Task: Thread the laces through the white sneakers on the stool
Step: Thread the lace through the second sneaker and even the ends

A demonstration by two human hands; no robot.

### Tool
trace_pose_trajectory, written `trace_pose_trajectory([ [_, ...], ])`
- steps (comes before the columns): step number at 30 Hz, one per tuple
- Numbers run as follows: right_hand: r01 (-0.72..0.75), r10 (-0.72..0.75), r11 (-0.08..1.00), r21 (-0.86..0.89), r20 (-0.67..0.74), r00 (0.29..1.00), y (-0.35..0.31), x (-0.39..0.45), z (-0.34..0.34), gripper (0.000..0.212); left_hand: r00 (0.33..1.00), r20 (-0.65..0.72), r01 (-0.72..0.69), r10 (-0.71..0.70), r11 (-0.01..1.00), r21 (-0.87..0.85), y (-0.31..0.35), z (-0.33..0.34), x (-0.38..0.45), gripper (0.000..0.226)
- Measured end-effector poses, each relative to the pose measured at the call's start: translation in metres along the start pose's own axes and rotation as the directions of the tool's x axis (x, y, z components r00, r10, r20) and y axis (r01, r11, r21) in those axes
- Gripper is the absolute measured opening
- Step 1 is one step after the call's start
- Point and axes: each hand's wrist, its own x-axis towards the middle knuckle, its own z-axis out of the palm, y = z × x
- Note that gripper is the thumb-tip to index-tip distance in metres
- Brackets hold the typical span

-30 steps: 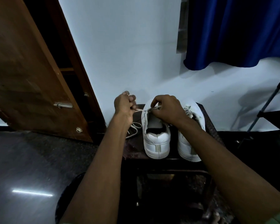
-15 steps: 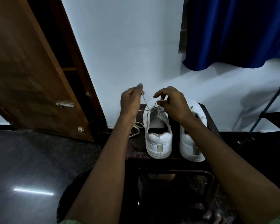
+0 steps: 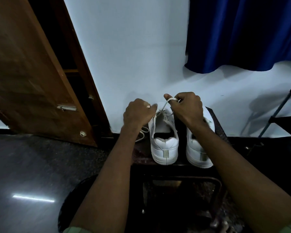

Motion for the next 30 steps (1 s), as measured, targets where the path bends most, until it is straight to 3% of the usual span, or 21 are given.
trace_pose_trajectory([
  [1,0.053,-0.055,0.998,0.04,0.042,0.998,-0.002,-0.001,0.0,0.045,0.997,-0.067,-0.042,0.032,0.987,-0.154,0.003,-0.002,0.0,0.059],
  [3,0.149,-0.163,0.984,0.102,0.141,0.976,-0.004,-0.002,0.001,0.022,0.98,-0.195,-0.073,-0.033,0.856,-0.512,0.01,-0.007,-0.002,0.058],
  [6,0.196,-0.211,0.977,0.087,0.234,0.949,-0.005,-0.005,0.003,0.005,0.977,-0.085,0.046,-0.195,0.583,-0.812,0.014,-0.012,-0.002,0.053],
  [7,0.202,-0.211,0.977,0.062,0.242,0.947,-0.005,-0.004,0.004,0.004,0.978,-0.039,0.092,-0.206,0.588,-0.803,0.01,-0.01,0.0,0.052],
  [8,0.209,-0.211,0.977,0.035,0.237,0.948,-0.004,-0.004,0.005,0.004,0.981,-0.014,0.126,-0.195,0.684,-0.718,0.005,-0.007,0.003,0.051],
  [10,0.201,-0.198,0.98,0.008,0.207,0.958,-0.002,-0.002,0.006,0.009,0.988,0.026,0.152,-0.152,0.93,-0.335,-0.008,0.002,0.005,0.043],
  [11,0.185,-0.183,0.983,0.007,0.193,0.964,0.0,-0.001,0.005,0.011,0.989,0.046,0.148,-0.143,0.976,-0.162,-0.013,0.006,0.005,0.039],
  [13,0.156,-0.157,0.988,0.02,0.184,0.97,0.001,0.0,0.004,0.011,0.985,0.127,0.115,-0.114,0.993,0.003,-0.016,0.012,0.005,0.038],
  [16,0.133,-0.145,0.989,0.067,0.232,0.962,0.0,-0.002,0.004,0.007,0.99,0.11,0.078,-0.087,0.993,0.089,-0.013,0.01,0.003,0.048],
  [18,0.154,-0.169,0.985,0.073,0.286,0.943,-0.001,-0.004,0.005,0.007,0.996,0.054,0.069,-0.069,0.998,0.014,-0.008,0.005,0.003,0.051],
  [19,0.162,-0.176,0.984,0.071,0.314,0.933,-0.002,-0.004,0.005,0.006,0.998,0.035,0.058,-0.054,0.993,-0.107,-0.004,0.002,0.003,0.052],
  [21,0.151,-0.165,0.986,0.067,0.379,0.911,-0.005,-0.007,0.004,0.011,0.994,-0.033,0.078,-0.108,0.869,-0.488,0.006,-0.003,0.001,0.051],
  [23,0.11,-0.117,0.993,0.043,0.458,0.881,-0.006,-0.009,0.004,0.026,0.975,-0.036,0.103,-0.217,0.595,-0.797,0.016,-0.008,-0.001,0.043],
  [25,0.088,-0.065,0.996,-0.021,0.51,0.858,-0.007,-0.011,0.005,0.038,0.972,0.088,0.163,-0.22,0.355,-0.92,0.021,-0.008,-0.004,0.039],
  [26,0.082,-0.047,0.996,-0.045,0.512,0.857,-0.008,-0.011,0.004,0.04,0.973,0.119,0.188,-0.197,0.384,-0.904,0.02,-0.007,-0.004,0.04],
  [28,0.057,-0.02,0.996,-0.062,0.49,0.871,-0.01,-0.01,0.004,0.04,0.992,0.053,0.123,-0.117,0.739,-0.662,0.013,0.001,-0.002,0.043],
  [29,0.045,-0.006,0.997,-0.068,0.479,0.878,-0.01,-0.01,0.004,0.038,0.998,0.021,0.064,-0.062,0.878,-0.474,0.008,0.006,0.0,0.041],
  [30,0.036,0.005,0.996,-0.078,0.47,0.883,-0.01,-0.01,0.003,0.036,0.999,0.029,0.038,-0.029,0.939,-0.341,0.006,0.012,0.0,0.037],
])
